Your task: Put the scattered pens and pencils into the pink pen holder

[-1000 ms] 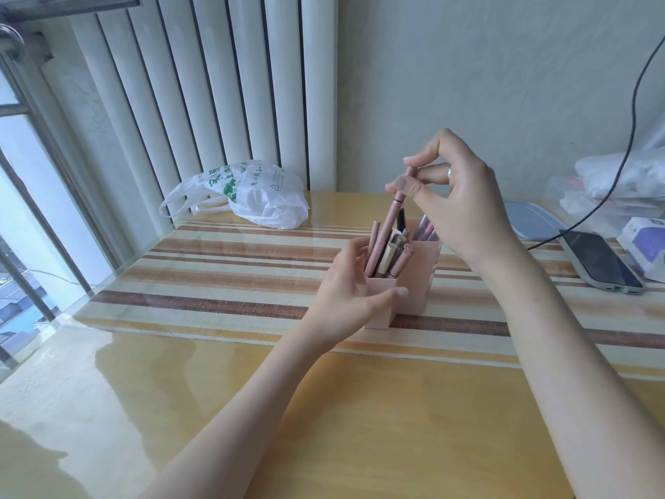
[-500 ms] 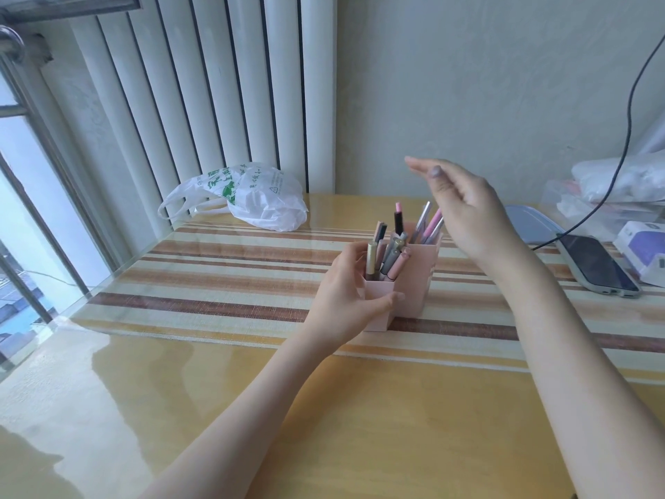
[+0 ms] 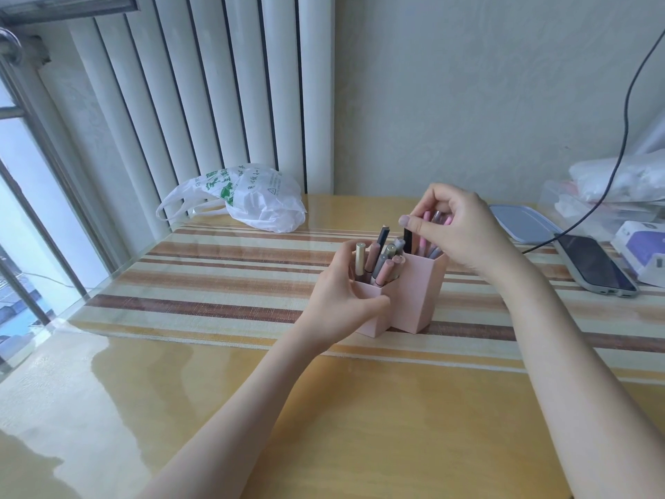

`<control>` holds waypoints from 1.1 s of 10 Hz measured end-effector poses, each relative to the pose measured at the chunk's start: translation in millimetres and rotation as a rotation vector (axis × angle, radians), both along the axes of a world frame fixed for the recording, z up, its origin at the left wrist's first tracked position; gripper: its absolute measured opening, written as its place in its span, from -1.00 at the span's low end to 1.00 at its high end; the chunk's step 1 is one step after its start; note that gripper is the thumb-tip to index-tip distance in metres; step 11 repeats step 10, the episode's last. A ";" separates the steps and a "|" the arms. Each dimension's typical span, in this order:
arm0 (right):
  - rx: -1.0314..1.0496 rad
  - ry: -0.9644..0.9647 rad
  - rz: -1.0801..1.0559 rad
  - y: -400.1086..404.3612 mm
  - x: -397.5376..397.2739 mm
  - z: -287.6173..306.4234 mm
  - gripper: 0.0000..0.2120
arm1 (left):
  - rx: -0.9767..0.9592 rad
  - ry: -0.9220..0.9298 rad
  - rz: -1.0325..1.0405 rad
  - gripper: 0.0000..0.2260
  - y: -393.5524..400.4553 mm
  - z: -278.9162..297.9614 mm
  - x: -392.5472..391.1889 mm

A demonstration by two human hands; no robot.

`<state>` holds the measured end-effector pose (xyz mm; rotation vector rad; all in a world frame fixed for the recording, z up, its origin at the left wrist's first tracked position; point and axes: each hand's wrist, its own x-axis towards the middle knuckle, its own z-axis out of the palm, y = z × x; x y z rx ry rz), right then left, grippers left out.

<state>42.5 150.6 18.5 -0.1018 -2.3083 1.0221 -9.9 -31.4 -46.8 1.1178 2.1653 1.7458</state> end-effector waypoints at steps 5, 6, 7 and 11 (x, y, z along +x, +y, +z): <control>-0.196 -0.379 0.143 7.7 8.1 4.3 -0.31 | -0.042 0.062 0.033 -0.40 0.5 -3.0 -3.0; -0.261 -0.371 0.207 3.6 10.7 6.1 -0.53 | -0.043 0.040 -0.009 -0.39 -0.3 -3.0 -2.8; -0.324 -0.384 0.244 3.7 12.7 5.7 -0.53 | -0.040 0.044 -0.020 -0.36 -0.4 -2.3 -0.6; -0.458 -0.035 0.147 12.2 28.6 35.9 -0.63 | 0.073 0.132 0.061 -0.32 -9.4 12.5 2.2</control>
